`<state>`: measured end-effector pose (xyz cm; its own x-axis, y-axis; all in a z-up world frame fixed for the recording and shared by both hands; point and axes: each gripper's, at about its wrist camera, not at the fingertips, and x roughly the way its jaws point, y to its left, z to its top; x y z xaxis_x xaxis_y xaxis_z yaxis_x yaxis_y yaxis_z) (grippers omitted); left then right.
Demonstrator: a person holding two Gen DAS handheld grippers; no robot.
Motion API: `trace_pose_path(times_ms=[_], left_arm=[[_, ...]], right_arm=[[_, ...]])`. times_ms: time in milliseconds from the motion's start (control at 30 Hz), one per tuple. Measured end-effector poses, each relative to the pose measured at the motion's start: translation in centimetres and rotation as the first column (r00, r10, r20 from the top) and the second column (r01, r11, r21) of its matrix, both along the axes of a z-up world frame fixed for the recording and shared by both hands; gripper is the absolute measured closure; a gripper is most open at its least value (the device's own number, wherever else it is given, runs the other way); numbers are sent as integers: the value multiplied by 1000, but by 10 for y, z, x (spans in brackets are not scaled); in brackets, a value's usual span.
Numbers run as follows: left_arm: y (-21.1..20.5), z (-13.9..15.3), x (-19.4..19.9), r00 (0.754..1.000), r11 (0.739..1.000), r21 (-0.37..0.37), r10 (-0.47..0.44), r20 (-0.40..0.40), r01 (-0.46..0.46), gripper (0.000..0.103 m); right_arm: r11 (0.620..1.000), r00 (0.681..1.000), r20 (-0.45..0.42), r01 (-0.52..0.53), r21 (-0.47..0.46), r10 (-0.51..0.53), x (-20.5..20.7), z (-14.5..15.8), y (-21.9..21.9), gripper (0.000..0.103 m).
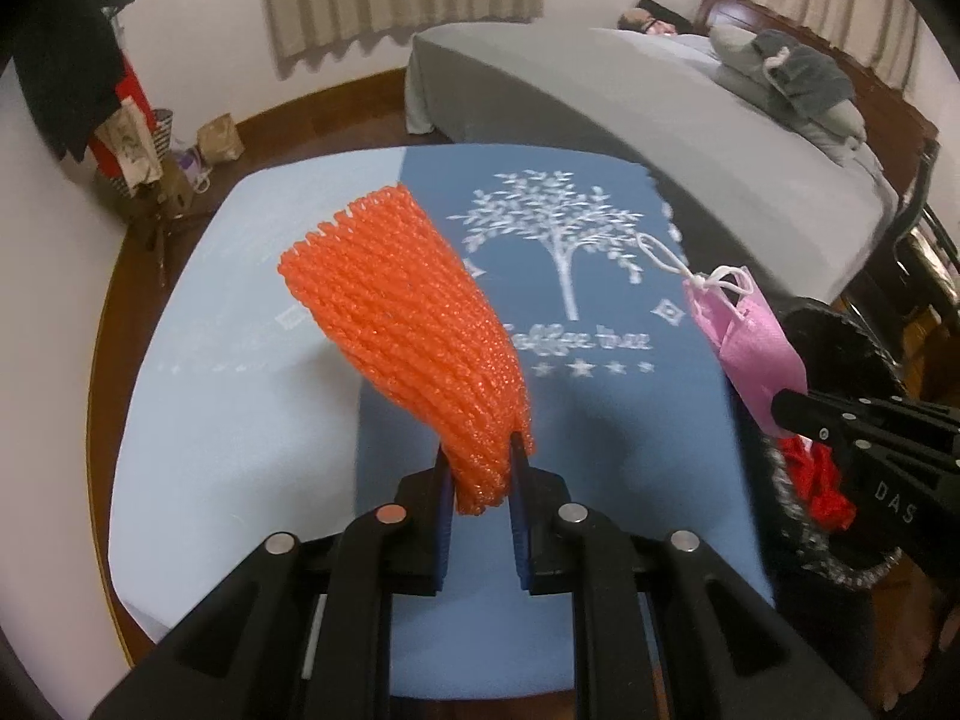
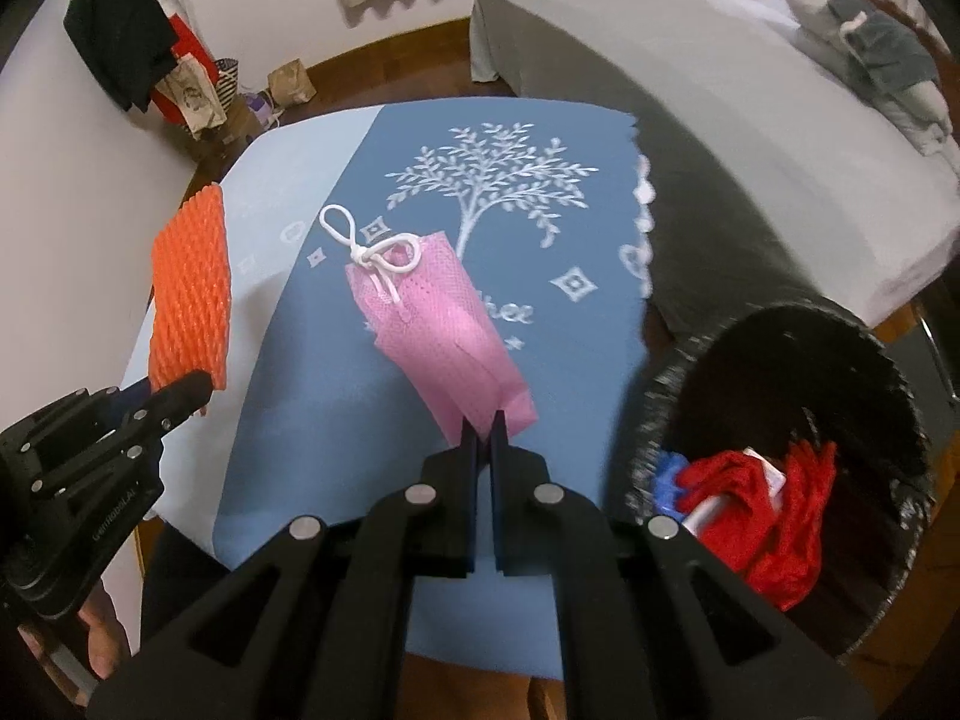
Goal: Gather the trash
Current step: 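Carry the orange pad and pink pack with both tools over the bin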
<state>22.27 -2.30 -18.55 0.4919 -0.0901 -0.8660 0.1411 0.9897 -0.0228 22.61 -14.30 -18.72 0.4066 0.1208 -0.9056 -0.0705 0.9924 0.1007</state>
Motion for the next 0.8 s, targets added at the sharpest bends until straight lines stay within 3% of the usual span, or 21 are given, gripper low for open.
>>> trace_pose_path(times_ms=[433,800], left_arm=[[-99,19,-41,992,992,13,-126,-2,126,86],[-180,18,-65,961,962,-10,-273,-34,273,86]], right_arm=[[993,994,36,106,-53,-105,-51,32,-90,100],[970,973,47,231,-71,-228,-93,40,-174,100]])
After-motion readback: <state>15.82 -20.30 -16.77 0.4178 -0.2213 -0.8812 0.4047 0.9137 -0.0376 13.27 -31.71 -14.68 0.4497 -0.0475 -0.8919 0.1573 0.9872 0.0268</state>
